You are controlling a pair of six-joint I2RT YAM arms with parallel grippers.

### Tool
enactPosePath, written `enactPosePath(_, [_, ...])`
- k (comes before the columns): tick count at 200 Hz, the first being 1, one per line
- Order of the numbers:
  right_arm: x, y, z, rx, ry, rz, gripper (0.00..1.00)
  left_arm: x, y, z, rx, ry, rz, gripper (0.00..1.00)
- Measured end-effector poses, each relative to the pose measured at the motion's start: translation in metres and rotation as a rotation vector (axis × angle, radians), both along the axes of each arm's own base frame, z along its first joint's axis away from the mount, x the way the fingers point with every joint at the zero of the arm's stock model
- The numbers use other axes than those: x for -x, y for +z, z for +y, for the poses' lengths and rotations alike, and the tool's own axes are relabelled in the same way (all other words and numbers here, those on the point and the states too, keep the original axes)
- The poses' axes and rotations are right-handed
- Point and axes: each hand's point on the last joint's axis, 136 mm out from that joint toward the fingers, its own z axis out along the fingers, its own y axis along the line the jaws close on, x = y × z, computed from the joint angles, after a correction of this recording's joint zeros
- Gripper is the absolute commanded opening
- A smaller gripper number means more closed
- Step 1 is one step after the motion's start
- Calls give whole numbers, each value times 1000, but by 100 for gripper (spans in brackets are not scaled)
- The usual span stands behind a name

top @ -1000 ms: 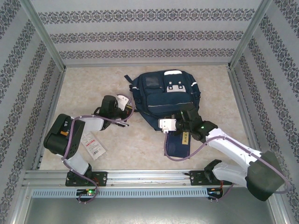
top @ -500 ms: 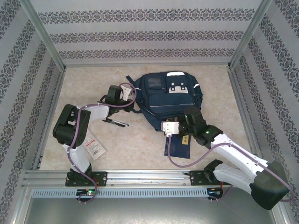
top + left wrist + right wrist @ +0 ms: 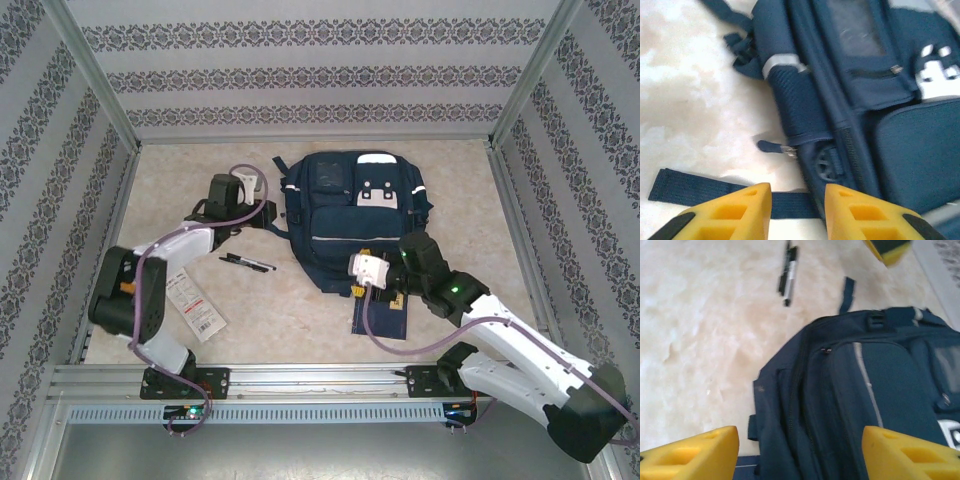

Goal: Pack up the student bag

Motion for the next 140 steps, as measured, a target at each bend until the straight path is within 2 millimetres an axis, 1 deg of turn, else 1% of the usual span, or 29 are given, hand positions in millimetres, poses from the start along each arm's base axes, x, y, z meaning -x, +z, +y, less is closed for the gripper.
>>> enactPosePath(10, [-9,16,-5,-65,-129,61,69,6,17,1,25,16,9,36])
enactPosePath(25, [-21,39,-13,-173,-327,167,66,19,31,4,49,48,60,38])
enactPosePath(37, [-25,53,-17,-254,-447,257,61,31,32,8,55,76,124,39])
enactPosePath(45, [-26,57,-18,-297,-503,318,56,42,29,12,55,98,176,40])
enactPosePath(52, [-25,57,-18,-321,-543,371,54,53,24,16,51,122,229,40])
enactPosePath(64, [-24,49,-18,-338,-607,469,54,72,14,24,38,162,300,41])
enactPosePath(81, [-20,26,-20,-307,-693,598,54,108,2,39,12,225,392,42])
enactPosePath(95, [-14,9,-24,-260,-759,675,56,132,0,49,1,261,432,42])
enactPosePath(111, [-5,-5,-33,-210,-840,736,56,156,7,55,7,281,447,42])
enactPosePath(140, [14,-23,-52,-205,-983,819,54,186,30,60,35,277,420,45])
